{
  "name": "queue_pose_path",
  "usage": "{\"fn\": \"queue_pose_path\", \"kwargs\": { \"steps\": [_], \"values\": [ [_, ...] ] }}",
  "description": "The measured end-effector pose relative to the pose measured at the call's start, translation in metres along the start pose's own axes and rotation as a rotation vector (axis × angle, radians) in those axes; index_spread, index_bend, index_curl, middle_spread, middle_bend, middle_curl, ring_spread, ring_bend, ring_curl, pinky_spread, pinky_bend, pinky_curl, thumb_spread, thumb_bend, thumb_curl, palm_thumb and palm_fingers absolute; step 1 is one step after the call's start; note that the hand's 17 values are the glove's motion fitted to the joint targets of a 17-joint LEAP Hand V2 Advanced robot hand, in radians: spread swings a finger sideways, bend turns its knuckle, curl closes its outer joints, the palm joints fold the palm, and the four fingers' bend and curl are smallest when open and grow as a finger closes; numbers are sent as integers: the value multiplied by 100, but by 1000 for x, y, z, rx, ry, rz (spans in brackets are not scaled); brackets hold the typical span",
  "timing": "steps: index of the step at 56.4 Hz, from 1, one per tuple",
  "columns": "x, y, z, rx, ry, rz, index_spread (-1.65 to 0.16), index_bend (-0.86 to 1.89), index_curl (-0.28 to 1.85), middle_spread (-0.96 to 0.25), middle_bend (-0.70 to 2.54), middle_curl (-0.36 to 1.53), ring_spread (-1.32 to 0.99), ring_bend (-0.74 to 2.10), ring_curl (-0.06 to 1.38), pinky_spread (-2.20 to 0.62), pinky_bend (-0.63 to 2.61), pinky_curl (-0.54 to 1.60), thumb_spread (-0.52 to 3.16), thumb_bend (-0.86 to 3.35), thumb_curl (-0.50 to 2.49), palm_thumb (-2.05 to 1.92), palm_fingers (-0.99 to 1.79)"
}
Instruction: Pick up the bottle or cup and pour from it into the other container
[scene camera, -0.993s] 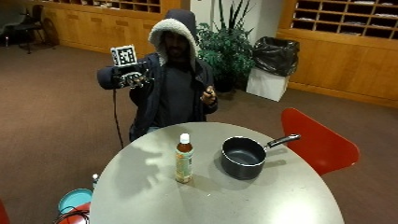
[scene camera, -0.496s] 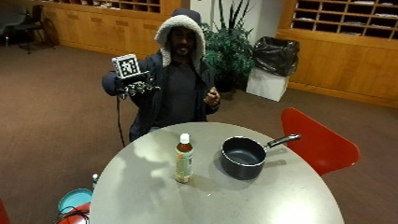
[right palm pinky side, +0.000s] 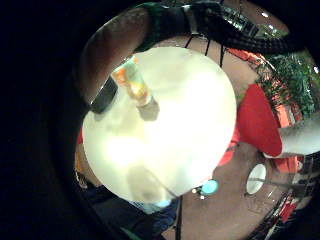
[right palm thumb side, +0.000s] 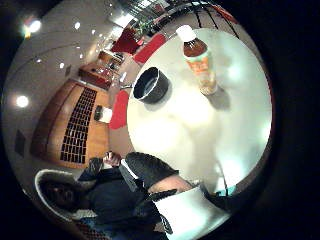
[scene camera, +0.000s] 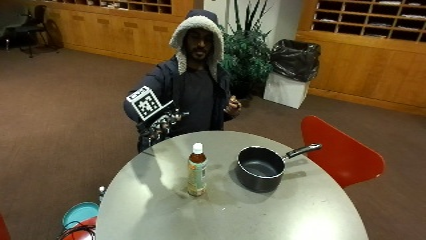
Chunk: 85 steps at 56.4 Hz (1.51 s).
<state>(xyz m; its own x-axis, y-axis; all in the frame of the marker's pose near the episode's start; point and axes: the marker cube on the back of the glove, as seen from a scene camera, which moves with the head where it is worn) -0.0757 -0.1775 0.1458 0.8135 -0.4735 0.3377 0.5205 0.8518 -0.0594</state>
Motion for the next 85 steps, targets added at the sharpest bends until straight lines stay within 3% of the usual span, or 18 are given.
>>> {"fn": "queue_pose_path", "kwargs": {
  "steps": [3,14,27,32,36,41,44,51,58,63,67,72,77,85],
  "values": [
    [4,-20,13,77,-35,36,-36,12,22,9,24,34,20,19,18,36,64,38,81,-4,32,21,9],
    [18,-48,62,-34,-264,19,-35,11,20,12,25,34,21,19,19,37,70,38,79,-4,33,21,3],
    [20,-85,123,120,-564,111,-30,10,18,14,27,34,23,24,21,38,76,38,78,-2,35,35,9],
    [19,-96,142,219,-652,136,-29,10,17,12,30,35,22,33,23,38,75,37,78,-1,36,43,26],
    [20,-104,155,345,-681,34,-28,11,18,9,30,35,20,42,26,37,71,35,78,-1,37,48,39],
    [15,-105,160,331,-772,173,-29,12,19,1,32,36,13,58,31,34,62,33,78,3,39,65,66],
    [15,-108,162,351,-802,179,-30,12,20,-3,33,36,9,61,33,33,58,32,78,4,41,72,76],
    [23,-110,171,431,-774,-92,-30,12,22,-14,34,38,-5,70,36,26,48,31,74,5,47,87,105],
    [14,-109,164,384,-815,154,-29,11,24,-20,30,39,-12,71,39,13,48,33,64,0,52,92,111],
    [18,-103,168,423,-776,30,-29,11,25,-21,30,40,-14,70,39,5,48,34,59,-2,54,93,113],
    [13,-105,161,404,-787,123,-28,10,25,-22,29,41,-14,70,39,1,49,34,55,-3,56,94,116],
    [12,-100,157,416,-751,5,-28,11,26,-22,29,42,-15,70,39,-3,48,35,52,-3,58,94,116],
    [-2,-100,138,416,-757,78,-27,11,26,-22,29,43,-15,70,40,-4,48,35,50,-4,60,93,116],
    [-42,-107,99,386,-557,6,-27,10,26,-22,29,44,-15,70,40,-6,49,36,48,-4,62,93,117]
  ]
}}
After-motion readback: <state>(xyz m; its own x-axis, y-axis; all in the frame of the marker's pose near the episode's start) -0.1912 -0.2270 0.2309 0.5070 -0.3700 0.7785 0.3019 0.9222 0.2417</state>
